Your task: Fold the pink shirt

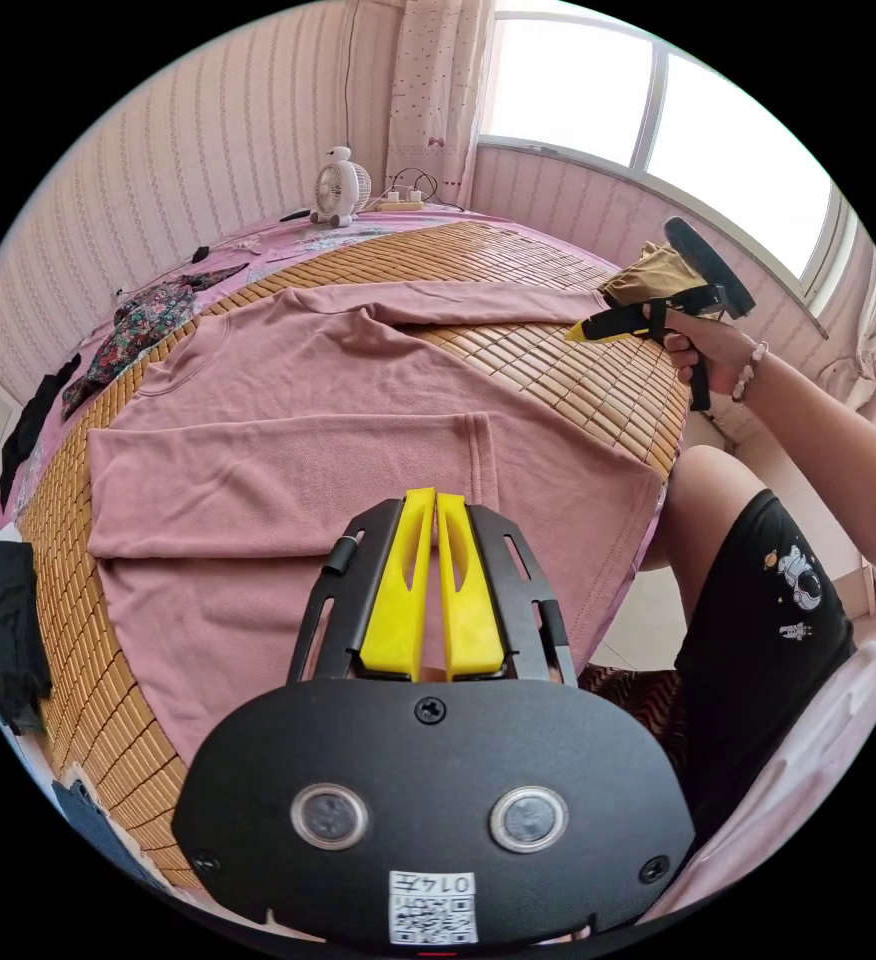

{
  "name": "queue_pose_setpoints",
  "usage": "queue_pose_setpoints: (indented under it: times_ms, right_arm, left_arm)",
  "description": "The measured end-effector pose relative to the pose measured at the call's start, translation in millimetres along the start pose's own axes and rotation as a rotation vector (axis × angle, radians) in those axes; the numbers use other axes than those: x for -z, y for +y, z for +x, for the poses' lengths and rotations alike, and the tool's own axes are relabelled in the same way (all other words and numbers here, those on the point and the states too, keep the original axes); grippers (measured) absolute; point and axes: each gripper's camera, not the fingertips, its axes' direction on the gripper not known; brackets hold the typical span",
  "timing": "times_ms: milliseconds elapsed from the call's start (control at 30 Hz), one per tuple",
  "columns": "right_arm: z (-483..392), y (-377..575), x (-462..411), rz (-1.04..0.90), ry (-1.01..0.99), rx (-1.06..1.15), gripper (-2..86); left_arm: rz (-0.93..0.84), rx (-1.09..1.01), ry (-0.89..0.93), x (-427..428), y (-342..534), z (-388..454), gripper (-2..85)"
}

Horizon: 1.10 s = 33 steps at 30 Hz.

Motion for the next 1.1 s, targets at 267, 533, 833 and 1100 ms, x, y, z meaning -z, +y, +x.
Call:
queue_pose_setpoints:
  times_ms: [267,533,833,1100]
  right_arm:
    - [79.2,-9.1,-23.4,0.052,0.217,-0.146,9.0]
    - [94.2,6.1,10.4,0.121,0.102,-0.183,3.2]
    - [-33.5,-28.5,141.7,0.516,-0.564,0.260,2.5]
    - [-238.8,69.3,157.4,0.239,-1.052,0.957,5.4]
  left_arm:
    - [-0.021,-0.005,-0.065,-30.2,11.0,14.7,-0.7]
    - [-0.081,0.069,0.052,-25.9,-2.9,-17.1,-0.7]
    - [-0.030,-0.055,0.005,-2.6,-6.5,-31.6,-0.7]
    - [0.160,0.464,0.099,115.9,76.0,-157.3,-0.5]
